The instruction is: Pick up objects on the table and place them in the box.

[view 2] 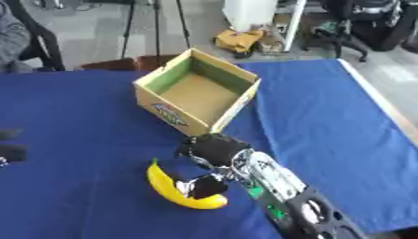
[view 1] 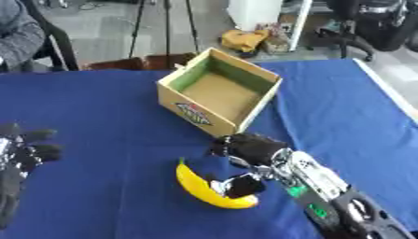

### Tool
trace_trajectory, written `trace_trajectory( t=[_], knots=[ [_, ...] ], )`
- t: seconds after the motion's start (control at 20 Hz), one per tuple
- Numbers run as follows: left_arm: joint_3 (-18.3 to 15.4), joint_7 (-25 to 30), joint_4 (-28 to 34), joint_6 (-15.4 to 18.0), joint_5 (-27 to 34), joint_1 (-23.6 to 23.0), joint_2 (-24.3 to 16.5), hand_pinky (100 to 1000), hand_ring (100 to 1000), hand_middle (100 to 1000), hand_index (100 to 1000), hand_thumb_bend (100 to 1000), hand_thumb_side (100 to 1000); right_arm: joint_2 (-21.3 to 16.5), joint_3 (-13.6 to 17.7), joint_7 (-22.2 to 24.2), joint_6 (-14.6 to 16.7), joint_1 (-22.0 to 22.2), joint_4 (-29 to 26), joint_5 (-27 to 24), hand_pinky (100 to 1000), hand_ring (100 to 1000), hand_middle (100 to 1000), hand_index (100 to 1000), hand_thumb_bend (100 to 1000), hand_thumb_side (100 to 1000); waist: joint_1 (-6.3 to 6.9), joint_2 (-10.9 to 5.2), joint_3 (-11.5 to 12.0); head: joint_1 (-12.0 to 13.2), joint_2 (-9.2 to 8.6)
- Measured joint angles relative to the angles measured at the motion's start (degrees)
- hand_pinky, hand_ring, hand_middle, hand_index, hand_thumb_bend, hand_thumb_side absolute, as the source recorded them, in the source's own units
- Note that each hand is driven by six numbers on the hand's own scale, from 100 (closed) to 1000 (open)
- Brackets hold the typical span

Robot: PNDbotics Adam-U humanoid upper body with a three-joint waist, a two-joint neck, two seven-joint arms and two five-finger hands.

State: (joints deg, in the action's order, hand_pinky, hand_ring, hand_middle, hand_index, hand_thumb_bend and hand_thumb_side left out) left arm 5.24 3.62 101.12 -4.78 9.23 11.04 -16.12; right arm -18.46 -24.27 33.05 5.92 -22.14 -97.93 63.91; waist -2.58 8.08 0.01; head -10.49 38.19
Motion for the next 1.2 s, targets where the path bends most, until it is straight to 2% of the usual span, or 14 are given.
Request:
trace_trajectory(
  t=[0.45, 1.2],
  knots=[
    [0.2, 0.0, 0.0, 0.0, 0.0, 0.0, 0.0, 714, 671, 732, 689, 211, 1000, 0.1, -1.6, 0.7, 1.1, 0.7, 1.1, 5.1, 664, 732, 784, 872, 176, 877, 0.00, 0.00, 0.0, -0.1, 0.00],
    [0.2, 0.0, 0.0, 0.0, 0.0, 0.0, 0.0, 714, 672, 732, 689, 212, 1000, 1.1, -1.6, -1.0, 1.2, 1.0, 5.5, 7.4, 659, 716, 764, 857, 151, 896, -0.02, 0.01, 0.0, -0.2, 0.00]
  ],
)
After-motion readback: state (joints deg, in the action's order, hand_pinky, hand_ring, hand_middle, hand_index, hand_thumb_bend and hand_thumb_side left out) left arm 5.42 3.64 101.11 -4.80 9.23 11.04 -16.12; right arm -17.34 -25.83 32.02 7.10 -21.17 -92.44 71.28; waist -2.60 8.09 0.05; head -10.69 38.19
